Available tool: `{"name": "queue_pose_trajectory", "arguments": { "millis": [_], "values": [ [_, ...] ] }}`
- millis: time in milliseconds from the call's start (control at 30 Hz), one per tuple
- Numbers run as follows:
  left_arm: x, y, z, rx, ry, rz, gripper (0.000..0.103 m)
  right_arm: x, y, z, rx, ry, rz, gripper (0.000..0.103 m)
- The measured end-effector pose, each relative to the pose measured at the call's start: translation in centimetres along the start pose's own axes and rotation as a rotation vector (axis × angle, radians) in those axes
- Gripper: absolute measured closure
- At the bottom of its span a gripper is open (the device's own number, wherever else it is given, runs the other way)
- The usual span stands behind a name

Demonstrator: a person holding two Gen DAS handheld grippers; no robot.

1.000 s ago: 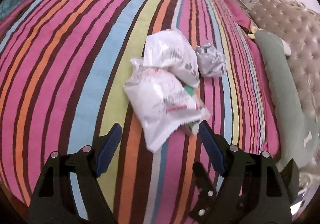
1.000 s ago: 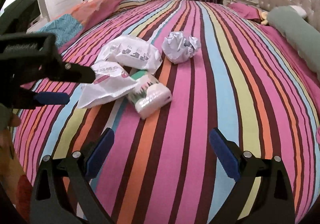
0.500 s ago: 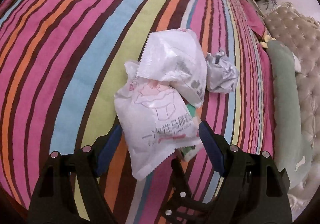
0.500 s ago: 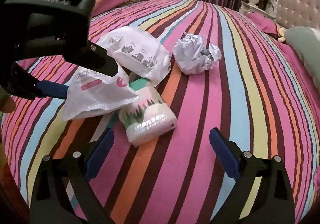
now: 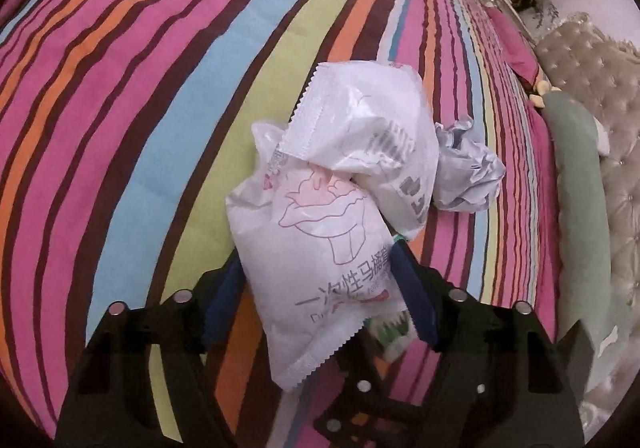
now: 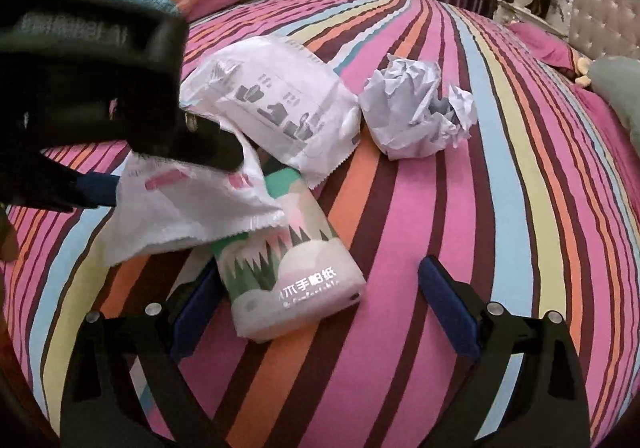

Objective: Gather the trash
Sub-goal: 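Grasp the white plastic packet with the left tool while the right grasps the green tissue pack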

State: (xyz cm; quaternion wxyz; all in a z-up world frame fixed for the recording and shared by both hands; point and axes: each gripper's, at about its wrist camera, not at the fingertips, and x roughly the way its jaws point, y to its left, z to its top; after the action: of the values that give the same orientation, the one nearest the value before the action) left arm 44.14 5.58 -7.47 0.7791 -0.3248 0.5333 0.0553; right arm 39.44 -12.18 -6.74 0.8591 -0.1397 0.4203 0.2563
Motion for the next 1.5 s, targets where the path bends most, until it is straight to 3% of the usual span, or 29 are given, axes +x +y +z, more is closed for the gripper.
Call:
{"name": "queue_pose_trajectory", "arguments": {
  "millis": [133, 200, 267, 367, 467, 600, 633, 667, 733, 900, 1200, 1267, 1500],
  "values": [
    [-0.1, 0.3, -0.2, 0.047, -0.032, -0.012, 0.039, 0.2, 0.4, 0.2, -0.009, 0.003, -0.001, 0.014],
    [-0.4, 0.7, -0.3, 0.060, -0.048, -0.033, 0.040, 0.1, 0.6, 0.1, -0.007, -0.002, -0.001, 0.022],
    [-0.7, 1.2, -0.4, 0.067, -0.064, -0.036, 0.041, -0.4, 0.6, -0.1, 0.008, -0.019, -0.013, 0.048],
    [-0.9, 2.1, -0.7, 0.078, -0.072, -0.037, 0.043, -0.8, 0.2, -0.1, 0.054, -0.019, -0.030, 0.062],
    [-1.5, 2.4, -1.2, 0.120, -0.086, -0.009, 0.043, -1.1, 0.1, -0.4, 0.074, -0.014, -0.037, 0.069],
    [-2.3, 3.8, -1.9, 0.117, -0.090, -0.019, 0.043, -1.4, 0.2, -0.5, 0.070, -0.017, -0.008, 0.068],
    [-2.5, 4.2, -2.0, 0.117, -0.089, -0.020, 0.043, -1.2, 0.0, -0.5, 0.073, -0.015, 0.009, 0.061],
    [-2.6, 4.3, -2.1, 0.119, -0.089, -0.019, 0.043, -1.1, -0.1, -0.3, 0.075, -0.015, 0.009, 0.039],
    [-2.9, 4.6, -2.2, 0.129, -0.089, -0.010, 0.043, -1.2, -0.2, -0.4, 0.074, -0.017, -0.025, 0.021],
    [-3.3, 5.2, -2.3, 0.139, -0.089, -0.006, 0.044, -0.7, -0.1, -0.1, -0.001, -0.003, -0.076, 0.021],
    [-3.0, 4.7, -2.4, 0.195, -0.098, 0.027, 0.045, 1.5, 0.6, 2.5, -0.109, 0.038, -0.029, 0.022],
    [-3.0, 4.6, -2.6, 0.210, -0.104, 0.028, 0.045, 1.9, 0.7, 2.8, -0.084, 0.045, -0.005, 0.034],
    [-4.0, 5.3, -3.3, 0.202, -0.107, -0.022, 0.045, 0.7, 1.4, 2.0, -0.004, 0.031, -0.025, 0.045]
  ]
}}
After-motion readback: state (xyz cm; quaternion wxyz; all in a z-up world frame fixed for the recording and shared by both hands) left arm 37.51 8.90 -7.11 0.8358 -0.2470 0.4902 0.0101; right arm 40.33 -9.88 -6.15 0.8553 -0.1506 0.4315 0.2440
